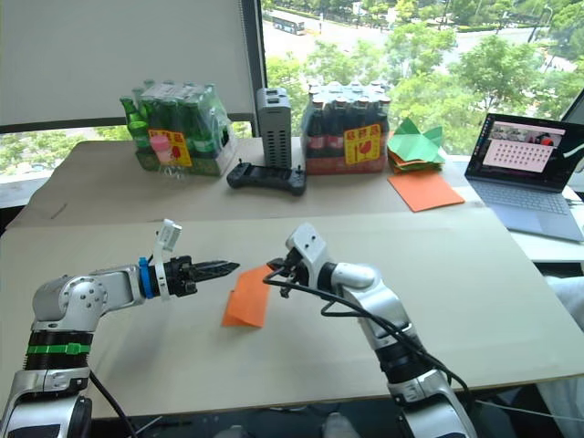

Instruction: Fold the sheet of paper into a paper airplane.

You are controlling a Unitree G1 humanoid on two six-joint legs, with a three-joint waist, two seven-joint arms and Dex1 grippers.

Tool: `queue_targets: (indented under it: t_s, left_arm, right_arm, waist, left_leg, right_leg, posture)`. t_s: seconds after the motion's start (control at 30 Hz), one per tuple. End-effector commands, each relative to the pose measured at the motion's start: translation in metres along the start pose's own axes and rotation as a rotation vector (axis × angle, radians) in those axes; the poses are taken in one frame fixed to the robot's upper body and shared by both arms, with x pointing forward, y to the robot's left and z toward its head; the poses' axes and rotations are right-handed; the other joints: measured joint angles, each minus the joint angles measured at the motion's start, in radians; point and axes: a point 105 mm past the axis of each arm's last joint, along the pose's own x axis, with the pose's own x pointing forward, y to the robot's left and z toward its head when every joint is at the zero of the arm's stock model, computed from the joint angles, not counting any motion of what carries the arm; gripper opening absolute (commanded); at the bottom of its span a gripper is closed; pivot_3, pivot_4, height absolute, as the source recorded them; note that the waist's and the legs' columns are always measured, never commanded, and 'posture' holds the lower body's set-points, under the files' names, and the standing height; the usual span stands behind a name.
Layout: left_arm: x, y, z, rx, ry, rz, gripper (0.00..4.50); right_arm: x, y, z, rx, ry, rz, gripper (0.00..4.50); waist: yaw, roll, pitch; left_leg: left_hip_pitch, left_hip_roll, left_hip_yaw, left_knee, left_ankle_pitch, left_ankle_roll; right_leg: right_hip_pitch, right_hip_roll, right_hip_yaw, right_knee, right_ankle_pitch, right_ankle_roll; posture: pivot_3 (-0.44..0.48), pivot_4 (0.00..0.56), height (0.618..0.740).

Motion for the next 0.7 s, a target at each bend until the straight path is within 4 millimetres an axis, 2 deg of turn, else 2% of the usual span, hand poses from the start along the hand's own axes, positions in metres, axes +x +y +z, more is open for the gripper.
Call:
queue_targets:
  t_s: [0.03,0.37,0.7]
  left_arm:
    - [0.000,-0.001,0.006,0.006,0.007,-0.014,1.46]
    - [0.002,0.004,0.006,-0.039,0.003,-0.015,1.46]
    - [0.008,0.008,-0.012,-0.070,0.059,-0.012,1.46]
  right_arm:
    - [-0.004,-0.002,0.010,-0.012,-0.044,-0.012,0.00]
    - [-0.009,-0.004,0.007,-0.009,-0.035,-0.031,0.00]
    - [-0.010,-0.005,0.007,-0.010,-0.033,-0.040,0.00]
  waist:
    - [0.000,0.000,0.000]
    - [0.000,0.000,0.000]
    - [0.000,0.000,0.000]
  left_leg:
    - [0.000,0.000,0.000,0.000,0.000,0.000]
    - [0.000,0.000,0.000,0.001,0.000,0.000]
    - [0.000,0.000,0.000,0.002,0.000,0.000]
  right_leg:
    - [0.000,0.000,0.000,0.000,0.000,0.000]
    - [0.000,0.000,0.000,0.001,0.000,0.000]
    - [0.000,0.000,0.000,0.002,0.000,0.000]
  posture:
    - [0.000,0.150,0.740]
    - [0.000,0.150,0.740]
    - [0.000,0.150,0.740]
